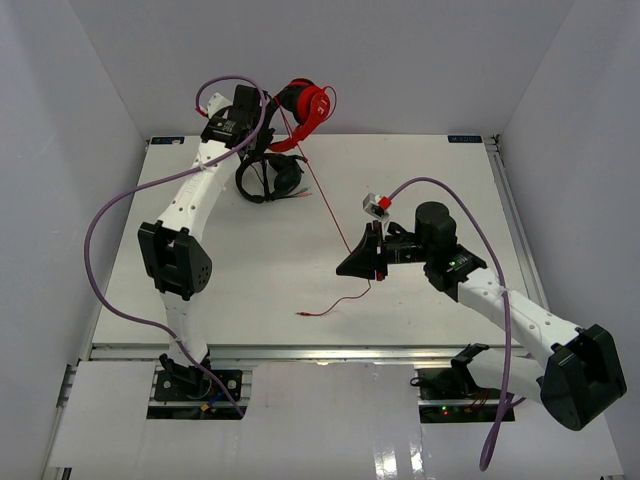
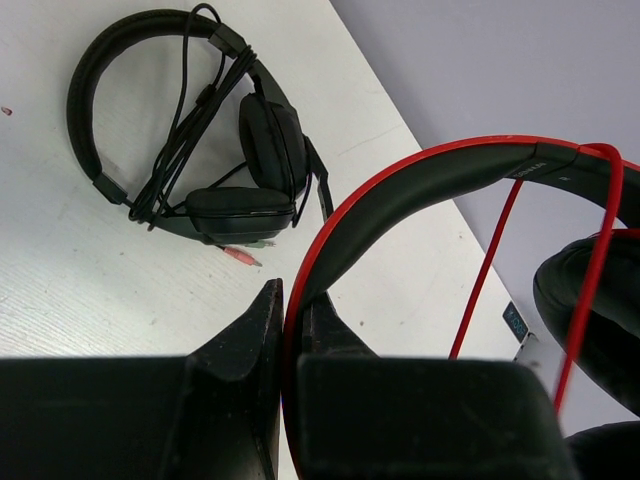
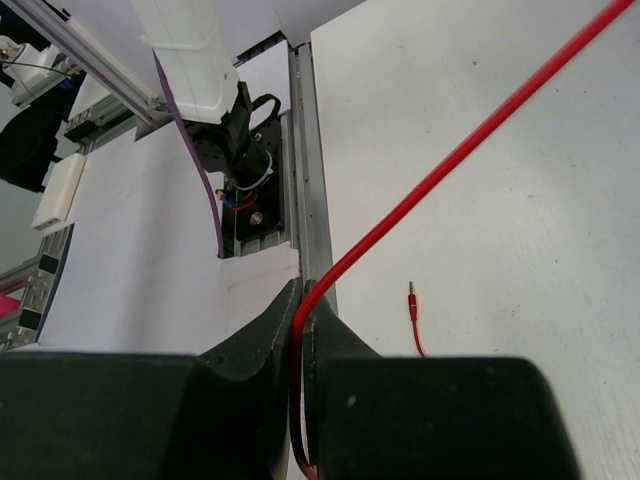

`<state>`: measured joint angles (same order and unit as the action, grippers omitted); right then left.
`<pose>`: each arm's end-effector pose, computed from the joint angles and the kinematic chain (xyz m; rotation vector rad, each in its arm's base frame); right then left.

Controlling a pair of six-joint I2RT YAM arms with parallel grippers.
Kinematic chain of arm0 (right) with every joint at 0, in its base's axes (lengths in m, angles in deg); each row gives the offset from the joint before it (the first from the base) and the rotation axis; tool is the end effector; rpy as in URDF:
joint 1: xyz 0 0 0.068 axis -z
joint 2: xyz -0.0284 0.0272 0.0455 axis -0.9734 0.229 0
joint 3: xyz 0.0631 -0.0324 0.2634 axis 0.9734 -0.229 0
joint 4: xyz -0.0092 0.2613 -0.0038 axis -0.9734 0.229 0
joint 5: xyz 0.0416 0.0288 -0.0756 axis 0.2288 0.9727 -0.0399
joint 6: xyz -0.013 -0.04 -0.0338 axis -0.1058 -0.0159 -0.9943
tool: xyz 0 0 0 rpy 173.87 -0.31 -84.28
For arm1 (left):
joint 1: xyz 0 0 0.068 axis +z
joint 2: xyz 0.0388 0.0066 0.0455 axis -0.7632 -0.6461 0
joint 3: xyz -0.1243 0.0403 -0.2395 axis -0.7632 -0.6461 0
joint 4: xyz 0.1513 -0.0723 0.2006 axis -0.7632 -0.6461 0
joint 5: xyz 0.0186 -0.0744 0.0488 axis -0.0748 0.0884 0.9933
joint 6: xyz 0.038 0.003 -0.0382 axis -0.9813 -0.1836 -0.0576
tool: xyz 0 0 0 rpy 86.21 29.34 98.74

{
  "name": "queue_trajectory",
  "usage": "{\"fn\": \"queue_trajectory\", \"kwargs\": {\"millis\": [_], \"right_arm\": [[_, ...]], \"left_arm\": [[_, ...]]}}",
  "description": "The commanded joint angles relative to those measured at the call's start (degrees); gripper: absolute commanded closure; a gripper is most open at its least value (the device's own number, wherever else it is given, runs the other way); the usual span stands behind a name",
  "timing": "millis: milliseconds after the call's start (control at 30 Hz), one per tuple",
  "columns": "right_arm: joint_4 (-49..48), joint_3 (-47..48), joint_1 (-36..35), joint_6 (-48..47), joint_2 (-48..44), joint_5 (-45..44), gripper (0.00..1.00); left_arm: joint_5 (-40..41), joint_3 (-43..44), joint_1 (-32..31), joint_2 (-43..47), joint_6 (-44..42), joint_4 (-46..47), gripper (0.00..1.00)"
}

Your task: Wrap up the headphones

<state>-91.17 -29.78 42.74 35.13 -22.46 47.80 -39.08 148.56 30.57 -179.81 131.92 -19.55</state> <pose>0.1892 0.1621 0.3005 -1.0090 1.5855 1.4162 0.4217 -0.1331 0.3708 -1.0691 2.0379 -0.3380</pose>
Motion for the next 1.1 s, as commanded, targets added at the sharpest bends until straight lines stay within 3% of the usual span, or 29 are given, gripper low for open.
{"fn": "queue_trajectory", "kwargs": {"millis": [0,300,533,700,867,1067], "right_arm": [[-0.8,1.8,-1.7,-1.3,0.5,1.8,0.92],[3.5,-0.3,0.7,-8.8,1.7,-1.2,0.92],[4.2,-2.9,6.0,-14.4,5.0,-1.6,0.92],[6.0,0.1,9.2,-18.7,8.1,-1.8,0.92],[12.2,6.1,10.1,-27.3,9.7,-9.5,0.92],[13.0,11.9,12.4,-32.9,12.5,-19.7,0.92]], "left_arm": [[-1.4,2.2,1.1,3.6,4.8,5.8,1.0],[-9.7,1.7,1.6,10.1,-2.6,9.1,1.0],[-24.3,-10.8,5.9,24.9,-13.7,15.9,1.0],[-40.4,-17.9,6.5,34.3,-20.4,18.7,1.0],[-53.7,-29.8,5.6,43.9,-23.1,22.3,1.0],[-62.7,-38.8,2.7,52.1,-27.4,22.2,1.0]]}}
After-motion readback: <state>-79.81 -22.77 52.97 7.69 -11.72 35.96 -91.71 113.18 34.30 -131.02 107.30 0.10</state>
